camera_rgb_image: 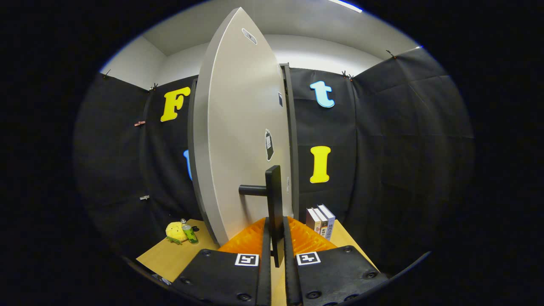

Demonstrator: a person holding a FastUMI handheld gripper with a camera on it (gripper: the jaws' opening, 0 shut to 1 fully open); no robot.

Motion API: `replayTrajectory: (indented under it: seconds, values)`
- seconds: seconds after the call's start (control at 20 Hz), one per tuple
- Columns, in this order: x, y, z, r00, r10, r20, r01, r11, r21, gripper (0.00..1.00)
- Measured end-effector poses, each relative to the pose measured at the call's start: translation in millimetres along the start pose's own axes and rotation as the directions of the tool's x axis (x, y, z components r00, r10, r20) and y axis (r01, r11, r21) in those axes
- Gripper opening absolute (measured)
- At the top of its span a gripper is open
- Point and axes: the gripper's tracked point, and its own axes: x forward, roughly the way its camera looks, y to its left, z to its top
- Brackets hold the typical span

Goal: Open the shoe cabinet door, grab the shoes and put them into the shoe cabinet, then close the shoe cabinet door.

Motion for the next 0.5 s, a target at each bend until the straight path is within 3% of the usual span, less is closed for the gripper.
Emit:
replayTrajectory:
  seconds: [0.3, 0.5]
  values:
    - [-4, -38, 5, 0.999, -0.044, 0.012, 0.044, 0.999, -0.003, 0.16]
    - [-5, -57, 7, 0.999, -0.033, 0.012, 0.033, 0.999, -0.007, 0.16]
